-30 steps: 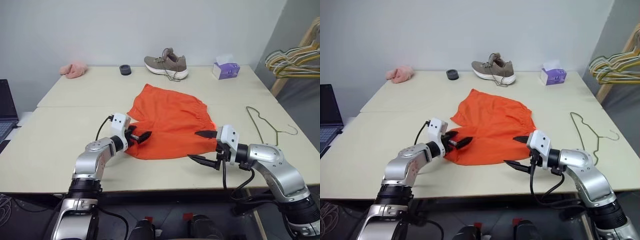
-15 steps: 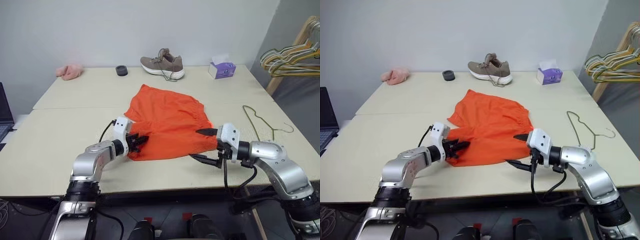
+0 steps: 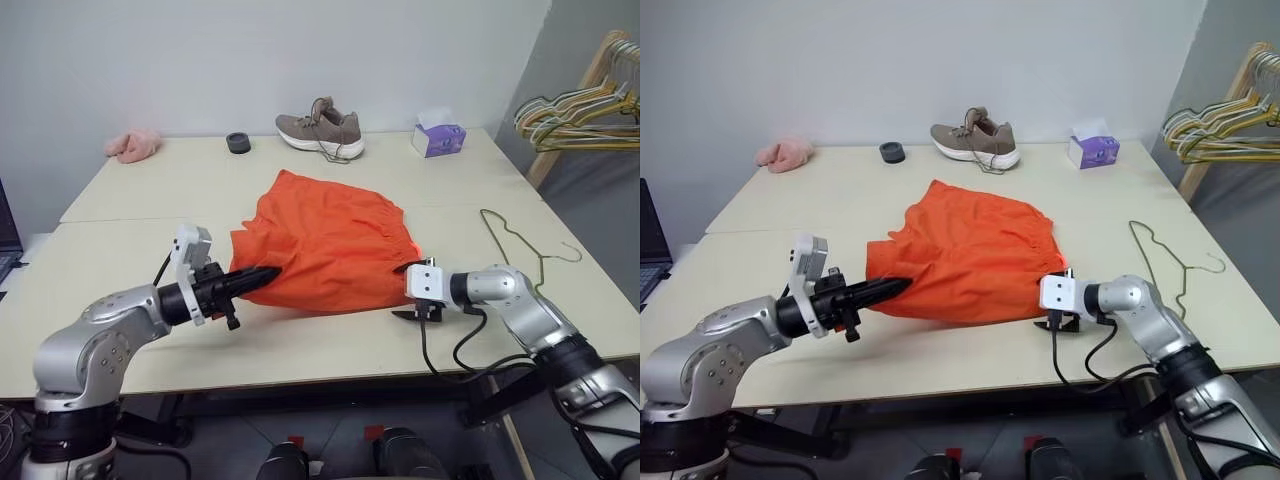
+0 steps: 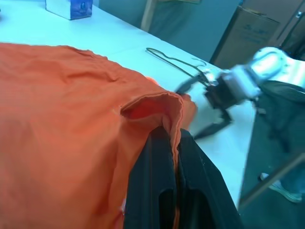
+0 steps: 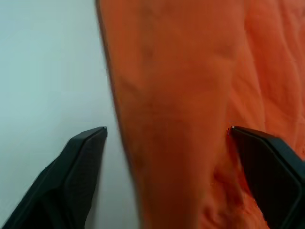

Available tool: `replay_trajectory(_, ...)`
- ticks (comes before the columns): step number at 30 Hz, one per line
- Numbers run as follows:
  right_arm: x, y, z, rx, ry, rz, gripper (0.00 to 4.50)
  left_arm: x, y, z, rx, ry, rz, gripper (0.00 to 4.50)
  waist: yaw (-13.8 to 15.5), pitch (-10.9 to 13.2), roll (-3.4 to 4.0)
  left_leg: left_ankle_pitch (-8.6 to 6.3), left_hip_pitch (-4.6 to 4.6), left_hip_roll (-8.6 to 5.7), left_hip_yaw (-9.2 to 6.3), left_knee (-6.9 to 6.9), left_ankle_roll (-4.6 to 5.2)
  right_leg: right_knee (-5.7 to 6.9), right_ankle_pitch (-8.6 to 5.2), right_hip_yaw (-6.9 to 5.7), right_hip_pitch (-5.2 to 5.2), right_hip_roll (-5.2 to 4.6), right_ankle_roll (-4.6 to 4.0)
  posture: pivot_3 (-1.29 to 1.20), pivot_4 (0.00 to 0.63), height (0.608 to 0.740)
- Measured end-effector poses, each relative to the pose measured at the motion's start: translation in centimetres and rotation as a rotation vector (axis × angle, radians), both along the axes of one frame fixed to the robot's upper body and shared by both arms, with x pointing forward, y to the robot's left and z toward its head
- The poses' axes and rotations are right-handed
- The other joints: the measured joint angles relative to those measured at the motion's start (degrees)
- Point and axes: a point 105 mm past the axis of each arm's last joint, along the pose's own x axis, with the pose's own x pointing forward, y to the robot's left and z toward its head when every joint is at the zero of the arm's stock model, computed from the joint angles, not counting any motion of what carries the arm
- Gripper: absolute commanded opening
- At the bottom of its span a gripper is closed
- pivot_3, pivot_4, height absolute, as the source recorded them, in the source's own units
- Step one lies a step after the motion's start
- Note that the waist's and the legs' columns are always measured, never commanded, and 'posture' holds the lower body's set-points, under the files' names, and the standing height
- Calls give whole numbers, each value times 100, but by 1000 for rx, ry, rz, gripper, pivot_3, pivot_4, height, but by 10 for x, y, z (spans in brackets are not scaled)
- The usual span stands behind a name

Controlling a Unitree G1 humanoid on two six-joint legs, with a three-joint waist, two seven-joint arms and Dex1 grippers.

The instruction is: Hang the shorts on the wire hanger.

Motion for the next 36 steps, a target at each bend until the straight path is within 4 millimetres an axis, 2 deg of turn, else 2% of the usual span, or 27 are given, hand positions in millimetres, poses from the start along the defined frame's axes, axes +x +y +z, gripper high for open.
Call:
replay_trajectory(5, 14, -13, 1, -80, -4, -17, 1736, -13, 12, -17, 87, 50, 6, 0, 51, 0, 1, 0, 0, -1, -2, 0, 0, 0, 2, -1, -1, 0, 2, -71, 27, 740)
replay_trajectory(10, 3, -22, 2, -136, 48, 58, 19, -24, 16, -36, 201, 64, -40, 0, 68, 2, 4, 0, -3, -1, 0, 0, 0, 0, -7, 1, -4, -1, -13, -84, 33, 740)
replay_trajectory(14, -31, -23, 4, -165, 134, 175, 19, -58, 25, -69, 367, 150, -178, 0, 59, 5, 8, -5, 0, 7, 4, -9, -3, 0, -19, -1, -7, 0, -32, -93, 36, 740)
replay_trajectory(16, -43, -20, -1, -158, 182, 201, 19, -70, 28, -76, 405, 165, -235, 0, 52, 8, 13, -7, 1, 14, 6, -9, -5, 4, -20, -6, -9, 2, -34, -94, 37, 740)
replay_trajectory(20, -61, -19, -4, -159, 237, 211, 19, -72, 31, -74, 416, 154, -258, 0, 76, 16, 26, -7, 7, 22, 7, -8, -6, 9, -19, -11, -8, 1, -34, -96, 37, 740)
replay_trajectory(26, -70, -17, -4, -148, 268, 216, 19, -72, 30, -73, 397, 163, -260, 0, 84, 17, 28, -8, 7, 30, 18, -7, -7, 5, -19, -10, -8, 1, -34, -94, 37, 740)
replay_trajectory(27, -73, -17, -5, -146, 285, 220, 2, -73, 28, -72, 384, 168, -262, 202, 89, 17, 28, -9, 5, 30, 19, -8, -8, 5, -20, -11, -9, 1, -35, -94, 37, 740)
replay_trajectory(30, -77, -21, -4, -156, 317, 224, 695, -72, 25, -68, 335, 181, -237, 880, 110, 18, 28, -13, 5, 36, 20, -8, -14, 5, -23, -13, -10, 8, -40, -88, 36, 740)
replay_trajectory(36, -85, -24, 4, -146, 366, 262, 2755, -76, 16, -51, 290, 160, -245, 2727, 124, 18, 28, -15, 11, 45, 29, -8, -16, 7, -24, -11, -8, 13, -41, -84, 35, 740)
